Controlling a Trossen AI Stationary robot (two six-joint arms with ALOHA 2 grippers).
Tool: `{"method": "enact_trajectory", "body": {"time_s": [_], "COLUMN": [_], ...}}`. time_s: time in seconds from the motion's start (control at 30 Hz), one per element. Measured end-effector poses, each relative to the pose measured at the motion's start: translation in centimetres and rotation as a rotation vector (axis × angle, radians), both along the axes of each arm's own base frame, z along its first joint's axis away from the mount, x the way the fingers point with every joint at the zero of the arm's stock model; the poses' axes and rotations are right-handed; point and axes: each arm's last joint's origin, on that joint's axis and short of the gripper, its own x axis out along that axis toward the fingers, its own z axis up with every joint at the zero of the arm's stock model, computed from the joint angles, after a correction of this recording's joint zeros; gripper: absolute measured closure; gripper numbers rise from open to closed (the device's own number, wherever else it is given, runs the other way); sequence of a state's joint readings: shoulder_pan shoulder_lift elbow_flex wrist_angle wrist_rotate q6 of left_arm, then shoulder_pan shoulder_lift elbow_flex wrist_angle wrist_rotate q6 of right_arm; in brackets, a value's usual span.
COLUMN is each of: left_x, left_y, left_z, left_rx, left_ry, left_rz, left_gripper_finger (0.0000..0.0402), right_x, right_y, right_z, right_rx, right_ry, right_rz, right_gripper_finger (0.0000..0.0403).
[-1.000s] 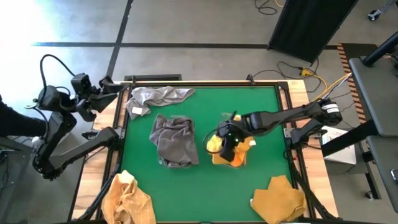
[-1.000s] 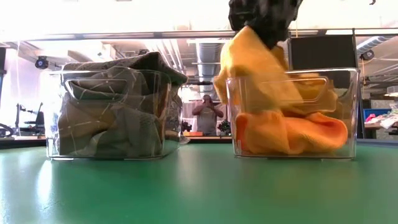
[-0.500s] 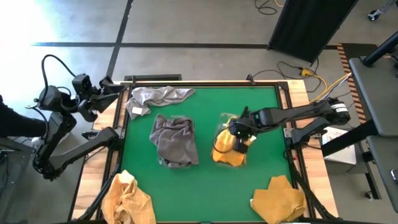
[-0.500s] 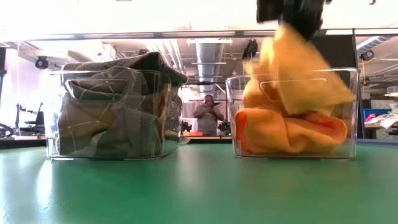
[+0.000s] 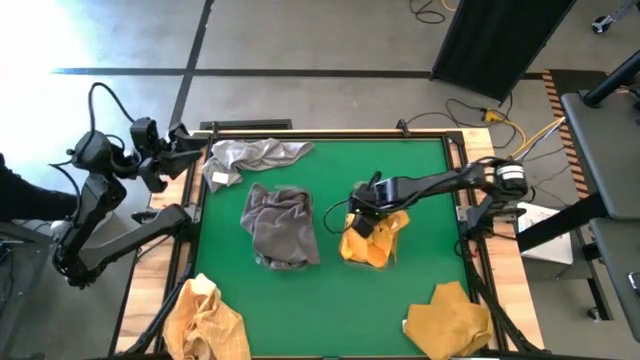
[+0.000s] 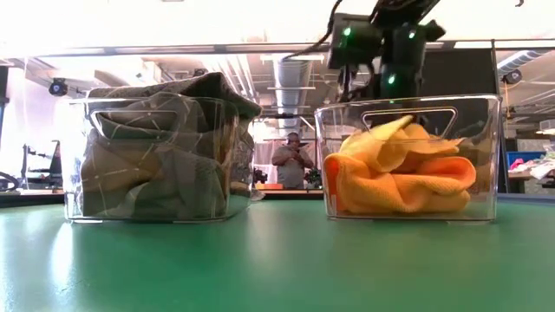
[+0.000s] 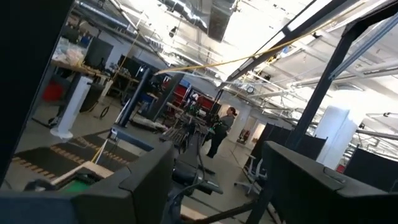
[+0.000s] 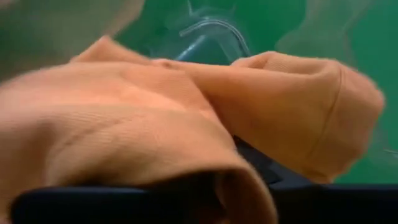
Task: Sort towels by color in basket
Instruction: Put the top orange towel into the right transparent bin
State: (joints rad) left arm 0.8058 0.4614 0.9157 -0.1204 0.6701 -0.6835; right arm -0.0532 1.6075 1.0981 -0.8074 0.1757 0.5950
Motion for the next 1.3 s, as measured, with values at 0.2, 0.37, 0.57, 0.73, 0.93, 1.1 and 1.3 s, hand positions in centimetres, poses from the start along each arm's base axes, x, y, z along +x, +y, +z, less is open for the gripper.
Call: {"method": "enact_trajectory", "body": {"time_s": [0.2, 0.37, 0.57, 0.73, 0.93, 1.1, 1.3], "left_x": [0.2, -0.1, -1.2, -2.4, -3.0, -2.9, -2.5], "left_y": [0.2, -0.1, -1.4, -2.6, -3.3, -3.2, -2.8], "left_z": [-1.2, -1.5, -1.1, -1.5, -2.0, -2.4, -3.1], "left_rx": [-0.052, -0.068, -0.125, -0.207, -0.244, -0.239, -0.203], "left_ry": [0.1, 0.135, 0.242, 0.375, 0.398, 0.406, 0.433], "left_rz": [0.013, 0.015, -0.028, 0.004, -0.049, -0.048, -0.04], "left_gripper_finger": [0.0169, 0.0169, 0.017, 0.017, 0.017, 0.0171, 0.0171], "right_x": [2.1, 3.3, 2.7, 1.3, 1.7, 3.3, 4.4], "right_y": [0.1, 1.2, 2.5, 4.8, 7.8, 7.5, 4.4], "right_z": [-1.7, 0.1, 6.1, 8.9, 8.2, 3.5, -3.1], "right_rx": [0.055, 0.029, -0.045, -0.065, 0.004, -0.139, -0.141], "right_ry": [0.008, 0.028, 0.02, -0.038, -0.169, -0.127, 0.084], "right_rz": [-0.088, 0.133, 0.298, 0.46, 0.581, 0.512, 0.405], "right_gripper_finger": [0.0236, 0.0159, 0.0108, 0.0083, 0.0083, 0.0097, 0.0112]}}
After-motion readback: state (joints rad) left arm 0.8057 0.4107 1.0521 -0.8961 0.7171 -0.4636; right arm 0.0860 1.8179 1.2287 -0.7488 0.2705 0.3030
